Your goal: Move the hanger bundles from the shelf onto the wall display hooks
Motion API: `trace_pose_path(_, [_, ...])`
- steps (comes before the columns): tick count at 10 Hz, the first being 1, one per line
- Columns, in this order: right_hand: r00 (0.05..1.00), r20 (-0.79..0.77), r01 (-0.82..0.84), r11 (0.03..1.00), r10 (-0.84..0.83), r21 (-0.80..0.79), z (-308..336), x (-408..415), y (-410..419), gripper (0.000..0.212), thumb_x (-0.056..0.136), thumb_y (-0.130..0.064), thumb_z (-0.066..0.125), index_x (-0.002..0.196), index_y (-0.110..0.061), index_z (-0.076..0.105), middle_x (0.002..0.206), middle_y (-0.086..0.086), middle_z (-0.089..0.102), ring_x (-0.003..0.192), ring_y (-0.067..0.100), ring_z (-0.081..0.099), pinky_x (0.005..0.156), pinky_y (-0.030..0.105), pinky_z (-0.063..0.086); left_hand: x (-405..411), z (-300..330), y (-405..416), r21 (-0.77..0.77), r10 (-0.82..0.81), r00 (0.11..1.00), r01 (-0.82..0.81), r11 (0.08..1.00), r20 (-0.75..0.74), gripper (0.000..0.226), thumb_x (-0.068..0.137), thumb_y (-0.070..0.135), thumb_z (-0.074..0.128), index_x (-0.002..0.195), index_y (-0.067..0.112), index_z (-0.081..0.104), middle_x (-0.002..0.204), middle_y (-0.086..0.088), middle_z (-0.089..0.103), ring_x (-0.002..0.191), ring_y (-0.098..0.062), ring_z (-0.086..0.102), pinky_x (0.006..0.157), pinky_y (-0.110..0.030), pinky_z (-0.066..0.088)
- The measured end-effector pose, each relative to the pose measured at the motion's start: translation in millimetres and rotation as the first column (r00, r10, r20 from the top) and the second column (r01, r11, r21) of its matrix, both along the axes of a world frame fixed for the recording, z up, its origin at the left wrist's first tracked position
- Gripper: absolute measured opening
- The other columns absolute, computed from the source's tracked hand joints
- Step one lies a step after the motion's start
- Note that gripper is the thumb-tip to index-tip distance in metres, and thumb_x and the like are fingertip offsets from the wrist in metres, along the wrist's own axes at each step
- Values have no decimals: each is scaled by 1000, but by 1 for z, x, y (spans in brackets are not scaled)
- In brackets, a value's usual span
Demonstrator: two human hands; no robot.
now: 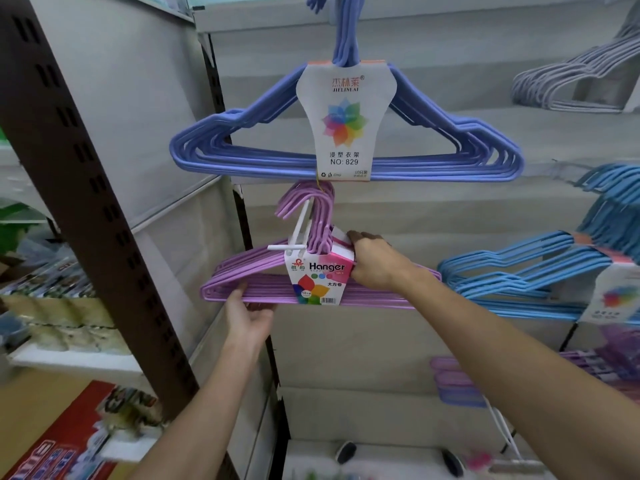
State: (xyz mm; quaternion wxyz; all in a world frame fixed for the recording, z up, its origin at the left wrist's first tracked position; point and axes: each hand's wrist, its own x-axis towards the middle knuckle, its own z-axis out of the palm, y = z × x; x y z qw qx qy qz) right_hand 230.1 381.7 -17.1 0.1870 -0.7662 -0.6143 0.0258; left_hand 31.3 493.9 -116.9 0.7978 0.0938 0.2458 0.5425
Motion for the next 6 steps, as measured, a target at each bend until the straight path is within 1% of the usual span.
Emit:
trace_pose_path(1, [999, 36, -21, 1000, 21, 0, 0, 1, -8, 45, 87, -29, 66, 125, -15, 47, 119, 12, 60, 105, 34, 59, 92, 47, 50, -6, -1, -3, 26, -43, 999, 44, 999, -27, 21, 97, 11, 51, 117, 9, 58, 112, -16, 67, 106, -31, 65, 94, -52, 51])
trace_pose_path(2, [998, 50, -24, 1000, 24, -5, -1, 5, -21, 54, 85, -24, 65, 135, -14, 44, 125, 11, 57, 111, 34, 57, 96, 47, 48, -12, -5, -10, 22, -85, 996, 86, 996, -34, 28, 94, 10, 56, 122, 7, 56, 118, -17, 67, 111, -33, 64, 100, -54, 48])
trace_pose_path(3, [997, 75, -19, 1000, 18, 4, -2, 8, -36, 62, 86, -23, 63, 142, -11, 41, 130, 14, 54, 116, 34, 54, 99, 45, 47, -16, -6, -28, 21, -118, 990, 120, 993, -72, 32, 92, 11, 60, 124, 5, 56, 121, -20, 66, 115, -35, 63, 105, -55, 45])
trace_pose_path(4, [998, 68, -17, 999, 15, 29, -2, 10, -60, 61, 88, -23, 62, 144, -10, 40, 133, 16, 52, 120, 35, 51, 101, 46, 45, -15, 1, -54, 1, -124, 984, 125, 992, -130, 25, 94, 9, 57, 119, 6, 55, 115, -16, 62, 111, -34, 60, 99, -51, 49])
trace_pose_path(5, [998, 56, -26, 997, 22, 74, -3, 20, -87, 56, 90, -21, 60, 142, -8, 43, 138, 17, 52, 126, 36, 50, 102, 45, 43, -8, 5, -76, 6, -135, 951, 142, 990, -277, 9, 94, 10, 56, 100, 8, 62, 102, -8, 64, 95, -27, 63, 88, -42, 53])
trace_pose_path(6, [997, 76, -26, 993, 18, 117, -2, 34, -116, 51, 93, -21, 59, 140, -6, 47, 138, 17, 54, 127, 35, 50, 105, 41, 41, 1, 11, -104, 81, -137, 922, 177, 981, -362, 9, 94, 11, 59, 103, 11, 60, 93, -4, 62, 85, -22, 62, 82, -37, 53])
